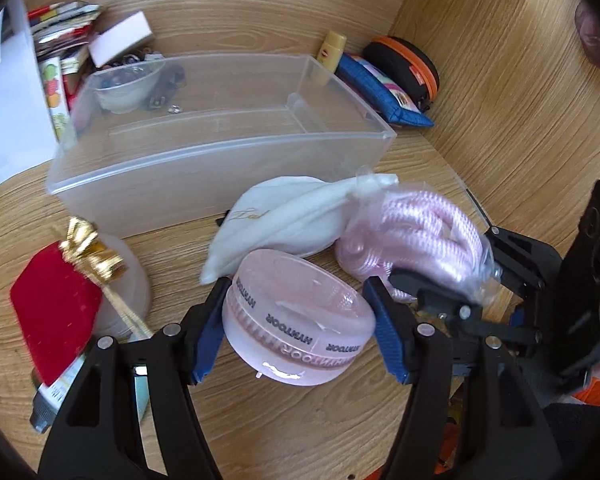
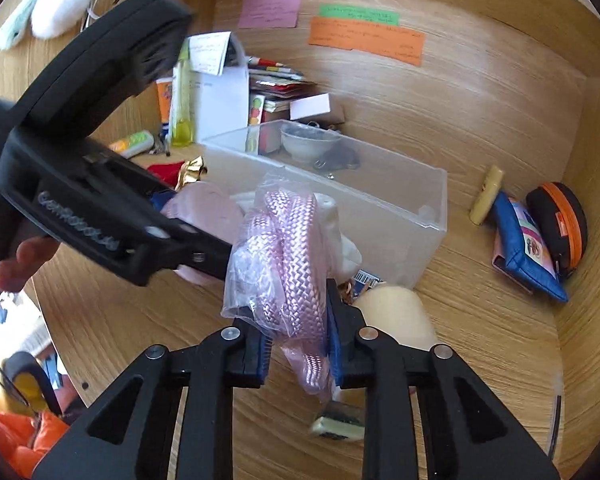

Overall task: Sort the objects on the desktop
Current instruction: 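Grasp the pink round container with the left gripper while the right gripper holds the rope bag, then carry the pink container and rope bag over the clear plastic bin with both grippers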

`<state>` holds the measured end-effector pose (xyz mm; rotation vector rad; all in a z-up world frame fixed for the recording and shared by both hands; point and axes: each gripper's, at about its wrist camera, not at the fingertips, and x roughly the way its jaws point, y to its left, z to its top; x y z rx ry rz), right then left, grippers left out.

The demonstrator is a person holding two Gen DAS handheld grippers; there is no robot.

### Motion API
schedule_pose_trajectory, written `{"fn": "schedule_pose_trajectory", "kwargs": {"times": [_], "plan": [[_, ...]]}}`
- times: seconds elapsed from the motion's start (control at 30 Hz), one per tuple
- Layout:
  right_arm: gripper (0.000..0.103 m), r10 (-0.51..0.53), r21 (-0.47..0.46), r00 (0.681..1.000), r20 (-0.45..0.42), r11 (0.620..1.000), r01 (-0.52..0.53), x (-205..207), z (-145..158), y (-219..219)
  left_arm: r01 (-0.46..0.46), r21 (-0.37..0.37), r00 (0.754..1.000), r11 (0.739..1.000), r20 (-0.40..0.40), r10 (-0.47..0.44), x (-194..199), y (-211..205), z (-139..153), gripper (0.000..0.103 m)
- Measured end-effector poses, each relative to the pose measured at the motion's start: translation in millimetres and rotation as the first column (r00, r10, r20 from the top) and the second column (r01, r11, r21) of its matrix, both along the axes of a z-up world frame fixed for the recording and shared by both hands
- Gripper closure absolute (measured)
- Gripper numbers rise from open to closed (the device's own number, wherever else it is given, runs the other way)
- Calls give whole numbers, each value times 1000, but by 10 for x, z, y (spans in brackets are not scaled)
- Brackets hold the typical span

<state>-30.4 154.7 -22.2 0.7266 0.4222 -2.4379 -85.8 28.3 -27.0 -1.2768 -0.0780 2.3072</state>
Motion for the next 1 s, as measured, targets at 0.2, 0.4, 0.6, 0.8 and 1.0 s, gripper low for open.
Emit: {"fn": "schedule_pose_trajectory", "kwargs": {"times": [0.2, 0.4, 0.6, 0.8, 1.0], "plan": [[87, 56, -116, 995, 80, 992, -46, 20, 152, 73, -30, 13, 999, 999, -38, 31, 93, -124, 101, 38], [87, 95, -141, 993, 68, 986, -84, 123, 339, 9, -63, 3, 993, 998, -98, 63, 162, -165, 247, 38], [87, 103, -137, 994, 18, 986, -100, 186, 539, -60, -108, -50, 977, 993, -190, 96, 210, -222, 433, 38], [87, 75, -151, 997, -18, 985, -77, 97, 758, -51, -167, -94, 954, 981, -268, 137, 200, -258, 555, 38], [87, 75, -173, 997, -15, 982, -77, -57, 896, -23, -181, -106, 948, 978, -285, 144, 123, -268, 575, 38]]}}
